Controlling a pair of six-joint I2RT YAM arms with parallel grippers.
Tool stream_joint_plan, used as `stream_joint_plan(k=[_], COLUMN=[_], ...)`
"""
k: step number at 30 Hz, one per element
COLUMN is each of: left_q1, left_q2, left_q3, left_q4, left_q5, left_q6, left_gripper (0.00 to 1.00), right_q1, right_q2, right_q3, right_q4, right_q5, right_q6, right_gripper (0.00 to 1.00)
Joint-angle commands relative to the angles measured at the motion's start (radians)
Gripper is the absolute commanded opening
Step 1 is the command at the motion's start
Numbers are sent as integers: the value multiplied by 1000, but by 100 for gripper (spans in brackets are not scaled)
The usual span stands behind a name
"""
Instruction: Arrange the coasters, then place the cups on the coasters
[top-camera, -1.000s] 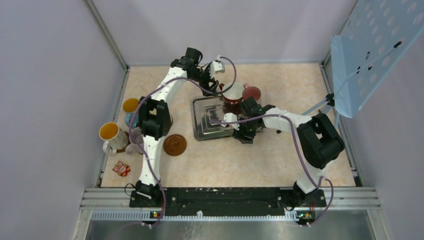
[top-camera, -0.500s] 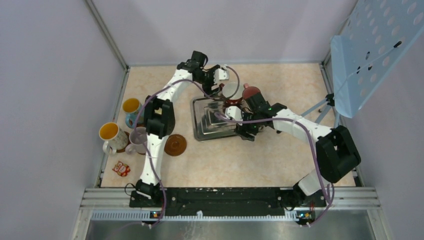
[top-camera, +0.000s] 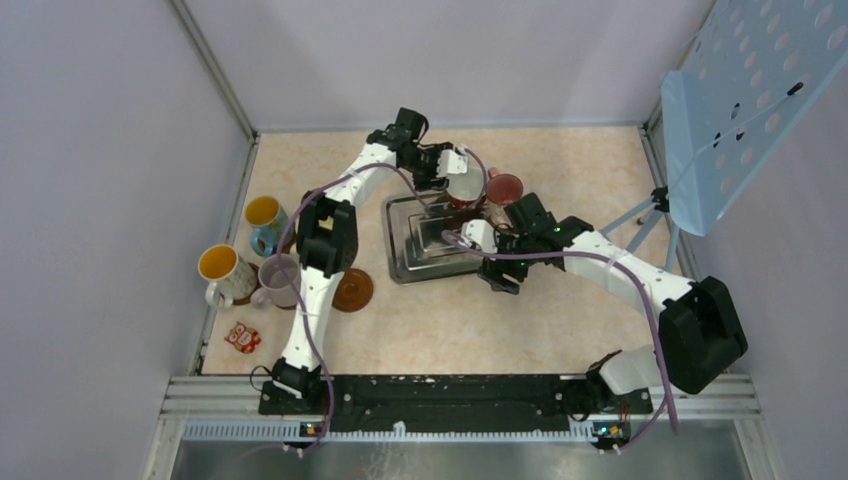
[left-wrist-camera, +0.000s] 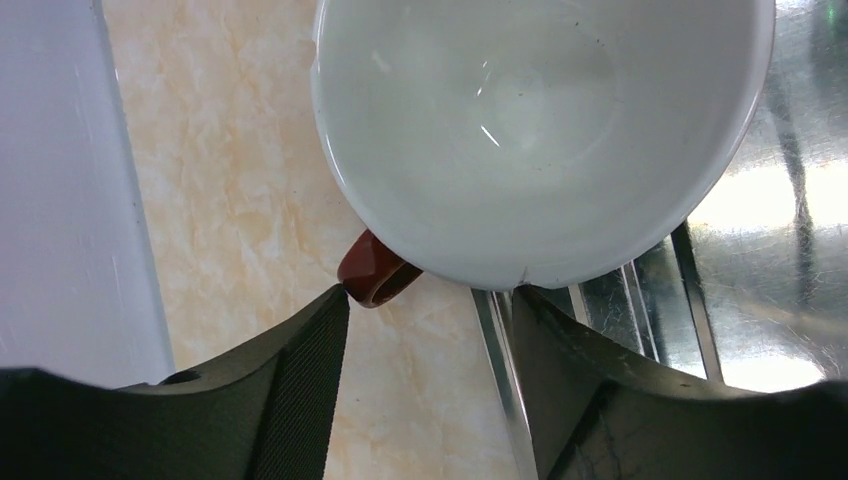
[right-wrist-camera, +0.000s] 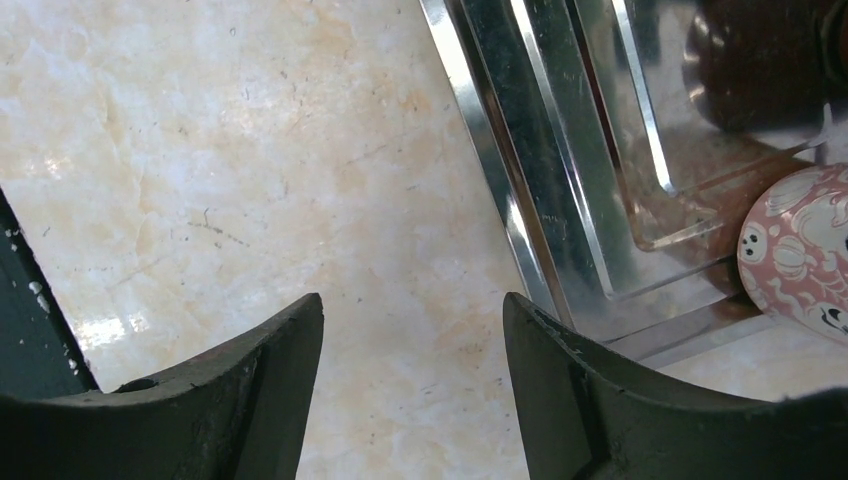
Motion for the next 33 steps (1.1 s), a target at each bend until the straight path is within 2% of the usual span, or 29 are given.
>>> stream_joint_plan(k=[1, 9, 12, 14, 18, 20, 22, 26, 33], left_q1=[-13, -16, -19, -20, -20, -21, -21, -24, -61], left_q2=[-62, -112, -121, -123, -126, -123, -115, -91, -49], left_q3=[-19, -47, -48, -56, -66, -53, -35, -24, -26], left_q4=[-61, -119, -151, -132, -63, -48, -33, -9, -42], left_q5=[35, 70, 71, 51, -8, -23, -31, -31, -30], left_q6=[14, 7, 20, 10, -6, -6, -11, 1, 70], left_gripper=[62, 43, 40, 45, 64, 77, 83, 87, 86], right_q1=[12, 12, 12, 12, 12, 12, 12, 12, 12], right_q2=[-55, -95, -101, -104, -106, -108, -110, -113, -110], right_q3=[-11, -43, -50, -51, -53, -53, -57, -70, -73], right_q4=[-6, -2, 1, 2, -1, -5, -5, -8, 0], right_q5=[-21, -20, -17, -17, -17, -16, -13, -15, -6], right_q6=[13, 1, 0, -3, -2, -4, -7, -13, -17], right_gripper=[66, 66, 66, 66, 66, 66, 66, 66, 66])
